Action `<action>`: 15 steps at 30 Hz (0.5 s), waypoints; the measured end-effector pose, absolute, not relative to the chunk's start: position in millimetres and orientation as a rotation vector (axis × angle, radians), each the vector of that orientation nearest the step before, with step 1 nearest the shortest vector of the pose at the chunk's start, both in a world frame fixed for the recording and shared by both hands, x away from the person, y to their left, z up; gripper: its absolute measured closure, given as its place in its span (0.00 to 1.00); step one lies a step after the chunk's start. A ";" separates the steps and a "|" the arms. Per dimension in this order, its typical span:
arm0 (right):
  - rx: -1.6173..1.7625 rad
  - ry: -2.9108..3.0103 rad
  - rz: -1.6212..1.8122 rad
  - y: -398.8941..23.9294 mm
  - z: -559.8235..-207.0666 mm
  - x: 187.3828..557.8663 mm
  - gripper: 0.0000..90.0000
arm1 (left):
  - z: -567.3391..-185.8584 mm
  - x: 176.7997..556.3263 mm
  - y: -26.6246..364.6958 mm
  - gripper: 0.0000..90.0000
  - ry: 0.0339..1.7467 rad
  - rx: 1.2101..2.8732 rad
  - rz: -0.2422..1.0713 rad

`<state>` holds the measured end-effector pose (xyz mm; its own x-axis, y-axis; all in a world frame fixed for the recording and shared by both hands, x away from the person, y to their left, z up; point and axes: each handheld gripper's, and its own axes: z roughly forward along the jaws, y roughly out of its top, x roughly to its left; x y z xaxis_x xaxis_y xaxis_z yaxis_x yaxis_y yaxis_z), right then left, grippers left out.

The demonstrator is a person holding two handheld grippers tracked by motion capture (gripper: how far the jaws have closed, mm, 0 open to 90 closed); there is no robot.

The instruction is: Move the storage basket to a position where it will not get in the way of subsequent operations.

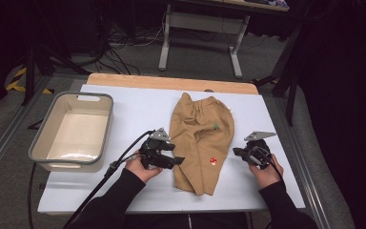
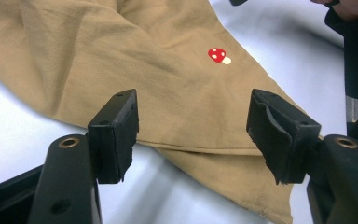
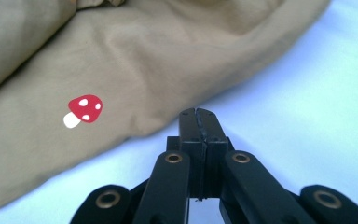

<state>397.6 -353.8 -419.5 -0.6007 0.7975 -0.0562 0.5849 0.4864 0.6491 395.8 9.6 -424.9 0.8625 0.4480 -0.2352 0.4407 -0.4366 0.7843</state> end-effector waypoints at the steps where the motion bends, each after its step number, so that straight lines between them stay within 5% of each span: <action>1: 1.153 2.375 0.841 -354.9 -419.6 395.3 1.00 | -425.1 395.5 9.3 0.39 0.648 2.085 0.002; 2: 1.142 2.382 0.851 -355.2 -420.5 392.8 1.00 | -425.6 395.6 8.7 0.39 0.646 2.085 0.003; 5: 1.128 2.406 0.897 -350.4 -425.4 384.6 0.76 | -425.7 394.1 7.0 0.39 0.638 2.091 0.003; 9: 1.111 2.455 0.929 -338.3 -434.4 374.5 0.62 | -426.5 389.8 3.2 0.40 0.626 2.105 -0.007; 15: 1.084 2.499 0.919 -317.8 -444.1 366.8 0.60 | -428.6 384.7 -0.9 0.40 0.611 2.131 -0.006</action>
<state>366.8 -317.8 -444.1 -0.6855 0.7281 0.0077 0.5595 0.5200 0.6455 384.7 -0.9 -428.6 0.8783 0.4222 -0.2244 0.4267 -0.4804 0.7662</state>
